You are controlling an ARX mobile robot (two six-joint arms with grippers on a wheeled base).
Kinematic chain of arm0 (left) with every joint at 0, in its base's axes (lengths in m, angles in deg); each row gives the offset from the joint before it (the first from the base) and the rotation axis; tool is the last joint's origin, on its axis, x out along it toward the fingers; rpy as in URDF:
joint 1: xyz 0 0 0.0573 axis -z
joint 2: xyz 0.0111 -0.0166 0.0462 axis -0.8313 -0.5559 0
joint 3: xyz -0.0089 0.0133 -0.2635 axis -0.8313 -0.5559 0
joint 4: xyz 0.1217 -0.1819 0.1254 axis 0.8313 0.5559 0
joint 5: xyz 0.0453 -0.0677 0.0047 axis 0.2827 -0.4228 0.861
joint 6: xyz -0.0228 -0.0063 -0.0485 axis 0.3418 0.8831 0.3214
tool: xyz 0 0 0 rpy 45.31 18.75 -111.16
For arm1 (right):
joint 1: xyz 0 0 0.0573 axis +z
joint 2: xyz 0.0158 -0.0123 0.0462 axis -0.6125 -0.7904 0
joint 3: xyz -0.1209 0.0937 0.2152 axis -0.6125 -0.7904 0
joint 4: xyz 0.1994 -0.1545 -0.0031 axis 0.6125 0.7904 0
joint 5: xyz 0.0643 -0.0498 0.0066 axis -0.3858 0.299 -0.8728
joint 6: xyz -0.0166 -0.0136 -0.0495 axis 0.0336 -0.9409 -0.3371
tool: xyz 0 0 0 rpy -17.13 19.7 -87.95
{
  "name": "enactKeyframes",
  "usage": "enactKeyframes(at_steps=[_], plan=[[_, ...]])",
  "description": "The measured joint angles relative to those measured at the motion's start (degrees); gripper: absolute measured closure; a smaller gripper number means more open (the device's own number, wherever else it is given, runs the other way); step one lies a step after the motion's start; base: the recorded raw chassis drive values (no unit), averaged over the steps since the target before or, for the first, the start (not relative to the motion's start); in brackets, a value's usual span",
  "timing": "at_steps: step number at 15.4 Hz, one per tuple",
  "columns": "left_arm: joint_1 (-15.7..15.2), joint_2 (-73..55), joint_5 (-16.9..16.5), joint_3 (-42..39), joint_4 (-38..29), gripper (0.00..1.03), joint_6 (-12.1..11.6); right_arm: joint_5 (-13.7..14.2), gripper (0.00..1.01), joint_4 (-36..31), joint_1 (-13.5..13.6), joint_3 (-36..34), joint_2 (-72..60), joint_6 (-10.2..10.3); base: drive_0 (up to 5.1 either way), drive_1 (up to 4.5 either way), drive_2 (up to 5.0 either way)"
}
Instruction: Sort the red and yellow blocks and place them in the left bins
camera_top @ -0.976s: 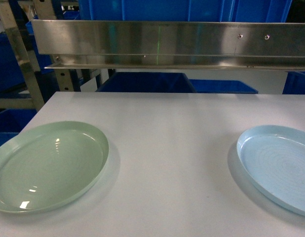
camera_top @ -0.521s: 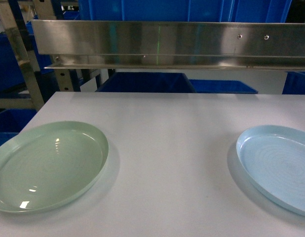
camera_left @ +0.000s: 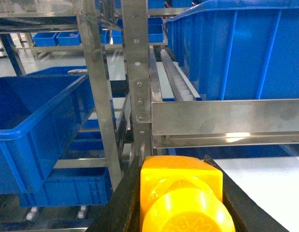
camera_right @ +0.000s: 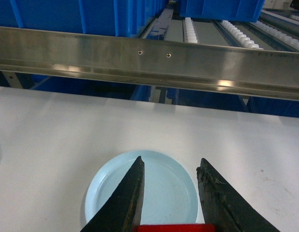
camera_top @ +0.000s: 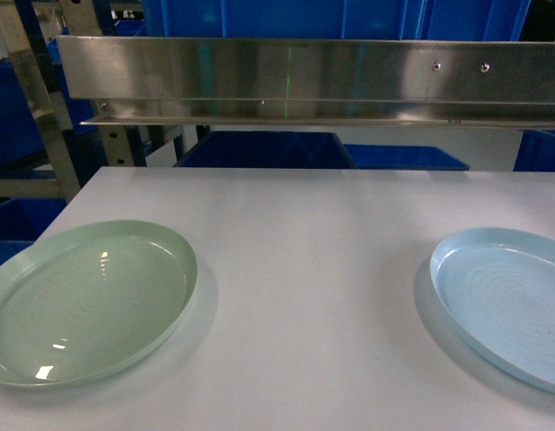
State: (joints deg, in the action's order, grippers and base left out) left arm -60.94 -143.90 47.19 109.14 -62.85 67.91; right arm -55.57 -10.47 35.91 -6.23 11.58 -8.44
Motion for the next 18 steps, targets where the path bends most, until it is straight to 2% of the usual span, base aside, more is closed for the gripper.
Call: enactKeyframes(at_steps=[1,11,18], plan=[[0.0,0.0,0.02,0.0,0.0,0.77,0.0,0.0,0.74,0.0,-0.02,0.0,0.0,0.02,0.0,0.0,0.0],[0.04,-0.15,0.0,-0.02,0.0,0.77,0.0,-0.02,0.74,0.04,-0.02,0.0,0.0,0.0,-4.6,1.3,3.5],[-0.02,-0.13,0.04,-0.11,-0.02,0.77,0.0,-0.02,0.74,0.02,0.0,0.02,0.04,-0.02,-5.0,2.49,2.5]])
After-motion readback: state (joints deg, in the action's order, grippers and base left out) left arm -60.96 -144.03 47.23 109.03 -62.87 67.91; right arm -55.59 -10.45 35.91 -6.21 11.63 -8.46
